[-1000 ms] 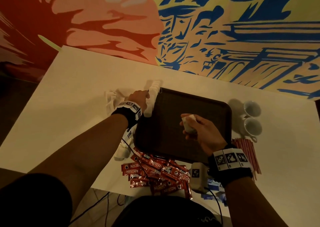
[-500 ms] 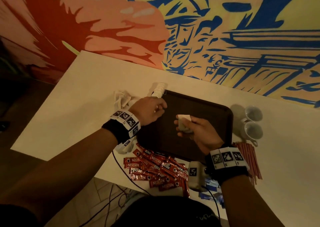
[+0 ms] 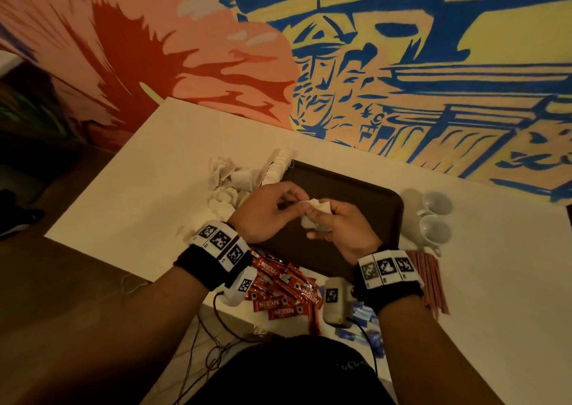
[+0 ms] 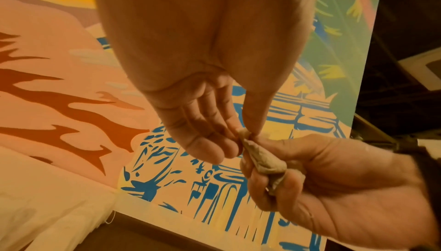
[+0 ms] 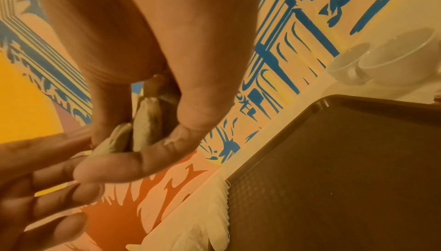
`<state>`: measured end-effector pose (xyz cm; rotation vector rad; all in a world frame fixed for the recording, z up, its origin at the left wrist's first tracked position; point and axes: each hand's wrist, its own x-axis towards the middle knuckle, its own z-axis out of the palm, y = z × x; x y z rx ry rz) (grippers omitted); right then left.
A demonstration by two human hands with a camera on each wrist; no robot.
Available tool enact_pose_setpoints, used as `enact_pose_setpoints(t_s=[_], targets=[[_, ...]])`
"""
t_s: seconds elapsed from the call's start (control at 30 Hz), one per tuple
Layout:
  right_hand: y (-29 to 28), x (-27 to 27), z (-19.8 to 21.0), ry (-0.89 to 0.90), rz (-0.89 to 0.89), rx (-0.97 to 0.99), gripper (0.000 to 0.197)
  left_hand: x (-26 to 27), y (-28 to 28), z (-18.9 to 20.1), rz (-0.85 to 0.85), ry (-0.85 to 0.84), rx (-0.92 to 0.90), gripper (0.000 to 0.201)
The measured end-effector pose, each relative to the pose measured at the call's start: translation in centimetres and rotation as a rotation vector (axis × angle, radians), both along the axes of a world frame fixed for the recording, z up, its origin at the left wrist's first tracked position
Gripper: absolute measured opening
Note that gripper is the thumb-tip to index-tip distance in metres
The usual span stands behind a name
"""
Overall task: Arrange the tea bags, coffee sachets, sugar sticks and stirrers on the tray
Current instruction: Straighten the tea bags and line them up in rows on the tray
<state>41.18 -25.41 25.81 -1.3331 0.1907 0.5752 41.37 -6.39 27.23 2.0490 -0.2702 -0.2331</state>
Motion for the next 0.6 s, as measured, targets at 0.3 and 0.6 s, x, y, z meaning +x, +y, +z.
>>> enact_pose_setpoints(t_s=[0.3,0.6], targets=[[-3.9,-1.5,0.9,-0.087,0.048,-0.036,0.020,-3.7,-3.0,1.7,0.162,0.148,-0.226,0.009],[-6.5,-2.0,1.8,-0.221,0.128,-0.035,0.022,-4.9,-6.1,2.8,0.142,0.184,-0.223,0.022]])
